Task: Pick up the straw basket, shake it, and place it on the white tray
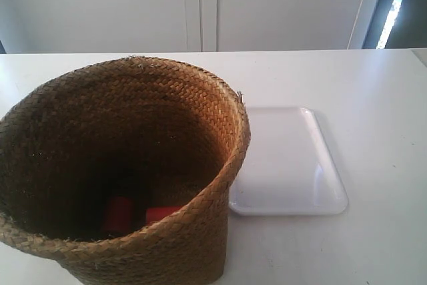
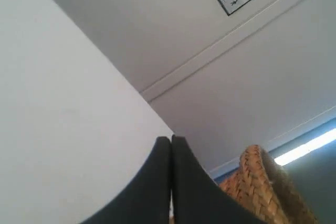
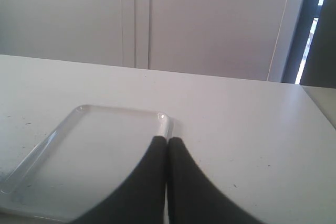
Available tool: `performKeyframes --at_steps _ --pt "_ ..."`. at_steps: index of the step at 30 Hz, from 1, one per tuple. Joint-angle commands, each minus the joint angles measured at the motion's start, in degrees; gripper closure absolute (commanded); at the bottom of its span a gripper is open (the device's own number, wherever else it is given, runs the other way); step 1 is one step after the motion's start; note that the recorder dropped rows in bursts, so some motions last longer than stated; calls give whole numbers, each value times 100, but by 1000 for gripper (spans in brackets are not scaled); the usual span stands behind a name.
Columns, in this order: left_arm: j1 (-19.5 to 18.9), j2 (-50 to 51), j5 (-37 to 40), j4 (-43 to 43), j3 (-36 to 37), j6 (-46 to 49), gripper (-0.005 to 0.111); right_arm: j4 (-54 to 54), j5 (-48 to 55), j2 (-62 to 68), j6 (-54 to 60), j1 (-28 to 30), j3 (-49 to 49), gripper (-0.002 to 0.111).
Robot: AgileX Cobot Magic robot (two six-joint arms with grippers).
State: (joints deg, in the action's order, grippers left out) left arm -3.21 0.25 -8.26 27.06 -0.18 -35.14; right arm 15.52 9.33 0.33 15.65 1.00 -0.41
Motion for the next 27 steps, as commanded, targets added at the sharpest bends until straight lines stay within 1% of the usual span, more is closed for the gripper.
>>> performKeyframes --at_steps 1,4,7,10,11,13,16,17,19,21,22,25,27 --pt "-3 -25 790 101 18 -578 107 -16 -17 -33 -8 15 41 108" --pt "-3 -25 1216 59 18 -545 107 -16 -17 -33 -8 15 41 108" --pt "-3 -25 1560 59 18 -240 107 -16 -17 -33 -8 15 41 108" --pt "-3 -25 2450 149 18 -228 107 -16 -17 -33 -8 15 41 108" --pt "-3 -25 2797 51 18 12 107 -16 -17 -33 -8 15 41 108" --pt "-3 -25 2525 84 18 65 107 -16 -17 -33 -8 15 41 108" --pt "-3 -25 1643 -49 -118 110 107 -16 -17 -33 -8 15 41 108" --pt "-3 -25 1494 -233 -224 161 107 -16 -17 -33 -8 15 41 108" --pt "-3 63 1376 -914 -557 368 107 -16 -17 -33 -8 15 41 108" --pt "-3 294 1516 -1668 -893 493 107 -16 -17 -33 -8 15 41 108" --pt "-13 532 1595 -2182 -1083 492 107 -16 -17 -33 -8 15 41 108" --pt "-13 1265 1929 -3178 -1719 492 107 -16 -17 -33 -8 15 41 108" --pt "-13 1806 2099 -3619 -2125 456 107 -16 -17 -33 -8 15 41 108"
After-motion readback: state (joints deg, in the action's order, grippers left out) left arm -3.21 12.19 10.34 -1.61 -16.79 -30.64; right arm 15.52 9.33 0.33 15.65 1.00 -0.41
